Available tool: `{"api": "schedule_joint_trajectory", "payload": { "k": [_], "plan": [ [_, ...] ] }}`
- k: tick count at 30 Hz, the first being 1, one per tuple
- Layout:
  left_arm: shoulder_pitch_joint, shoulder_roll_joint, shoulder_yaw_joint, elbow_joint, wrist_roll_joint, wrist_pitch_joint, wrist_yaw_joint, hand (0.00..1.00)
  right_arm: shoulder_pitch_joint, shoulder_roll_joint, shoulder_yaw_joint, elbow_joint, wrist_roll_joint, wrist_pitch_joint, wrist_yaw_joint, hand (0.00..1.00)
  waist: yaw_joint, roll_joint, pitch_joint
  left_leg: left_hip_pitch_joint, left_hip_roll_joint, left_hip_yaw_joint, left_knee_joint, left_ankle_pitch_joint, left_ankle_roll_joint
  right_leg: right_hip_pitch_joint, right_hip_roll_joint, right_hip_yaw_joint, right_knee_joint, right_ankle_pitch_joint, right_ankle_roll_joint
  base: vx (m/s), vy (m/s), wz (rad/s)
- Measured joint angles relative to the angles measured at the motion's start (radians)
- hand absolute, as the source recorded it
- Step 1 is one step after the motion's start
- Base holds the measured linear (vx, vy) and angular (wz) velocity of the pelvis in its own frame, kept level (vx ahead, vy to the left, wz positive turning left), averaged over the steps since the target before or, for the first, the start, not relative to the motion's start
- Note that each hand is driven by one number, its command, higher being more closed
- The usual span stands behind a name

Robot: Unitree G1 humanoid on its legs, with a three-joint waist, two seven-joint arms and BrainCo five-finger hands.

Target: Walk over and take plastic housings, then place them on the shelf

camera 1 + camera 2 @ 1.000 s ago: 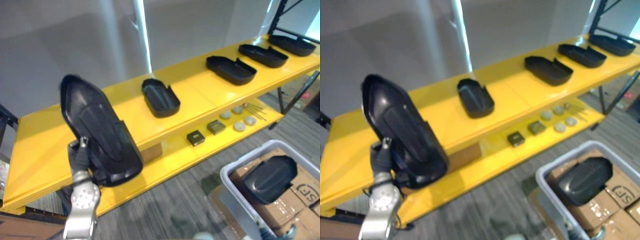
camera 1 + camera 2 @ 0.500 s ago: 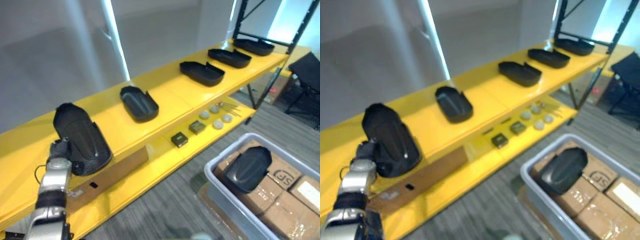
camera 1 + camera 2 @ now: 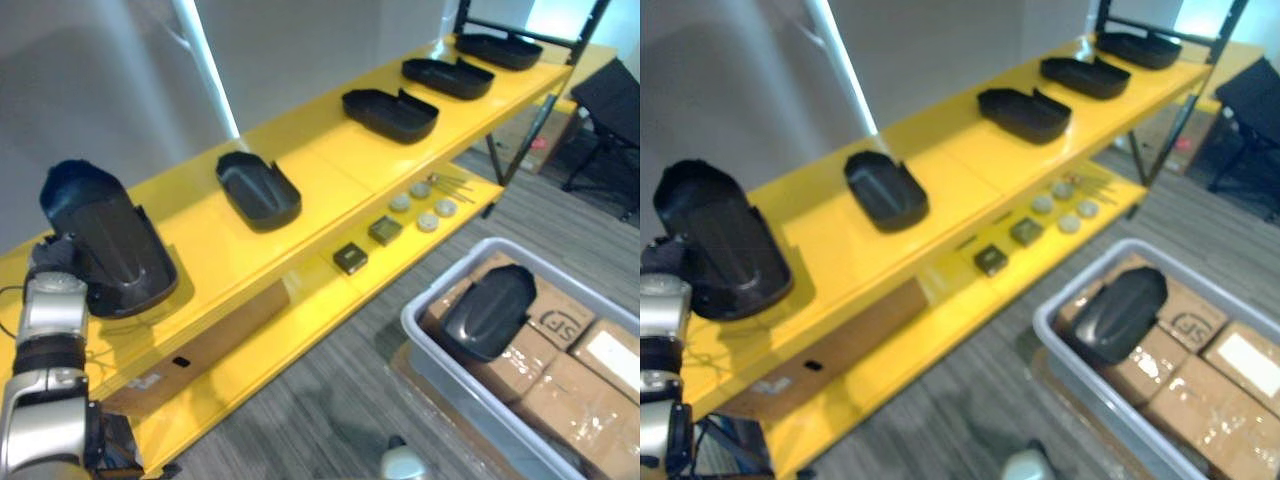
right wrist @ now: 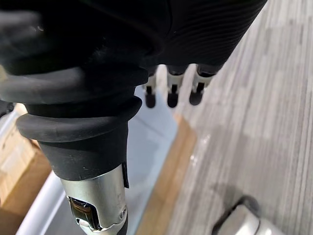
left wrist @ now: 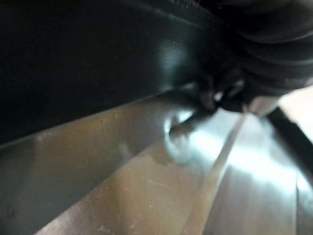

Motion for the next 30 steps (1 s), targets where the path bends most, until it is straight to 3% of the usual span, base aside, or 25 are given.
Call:
{"api": "schedule_joint_trajectory", "payload": {
  "k": [11, 24, 25, 30],
  "plan": [
    [-0.013, 0.0, -0.03, 0.014, 0.003, 0.005, 0.007, 1.0, -0.017, -0.005, 0.052, -0.045, 0.014, 0.003, 0.034, 0.0, -0.012, -0.006, 0.098, -0.06, 0.019, -0.016, 0.095, -0.038, 0.005, -0.019, 0.001, 0.003, 0.011, 0.003, -0.004, -0.02, -0.008, 0.01],
    [0.006, -0.001, 0.001, 0.007, -0.066, 0.001, 0.073, 1.0, -0.022, -0.024, 0.068, -0.08, 0.014, 0.003, 0.07, 0.0, -0.016, 0.001, 0.149, -0.113, 0.054, -0.012, 0.191, -0.083, 0.003, -0.045, 0.017, 0.01, 0.029, 0.002, -0.008, -0.01, -0.009, -0.02],
    [0.006, -0.001, 0.01, -0.011, -0.066, -0.001, 0.079, 0.0, -0.023, -0.03, 0.068, -0.098, 0.014, 0.003, 0.07, 0.0, -0.014, 0.001, 0.152, -0.132, 0.055, -0.013, 0.198, -0.083, 0.003, -0.064, 0.017, 0.011, 0.038, 0.001, -0.008, 0.0, 0.0, 0.0],
    [0.006, -0.013, 0.008, -0.021, -0.097, -0.016, 0.117, 0.0, -0.023, -0.044, 0.068, -0.12, 0.014, 0.017, 0.073, 0.0, -0.013, -0.001, 0.164, -0.142, 0.058, -0.013, 0.213, -0.089, 0.005, -0.068, 0.017, 0.012, 0.039, 0.002, -0.008, 0.0, 0.0, 0.0]
  ]
}}
